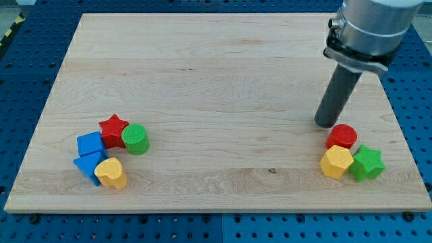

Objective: Move the group of blocks a bit right

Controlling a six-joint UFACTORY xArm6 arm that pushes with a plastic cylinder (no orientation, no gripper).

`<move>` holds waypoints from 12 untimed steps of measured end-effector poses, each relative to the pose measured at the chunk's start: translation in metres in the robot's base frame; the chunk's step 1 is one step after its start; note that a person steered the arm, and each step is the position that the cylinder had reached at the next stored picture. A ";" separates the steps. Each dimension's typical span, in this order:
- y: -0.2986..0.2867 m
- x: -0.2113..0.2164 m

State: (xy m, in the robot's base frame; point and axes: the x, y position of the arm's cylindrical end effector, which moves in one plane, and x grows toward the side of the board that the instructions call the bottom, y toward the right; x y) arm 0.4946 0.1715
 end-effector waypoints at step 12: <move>-0.440 0.059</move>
State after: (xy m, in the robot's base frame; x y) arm 0.5535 -0.2683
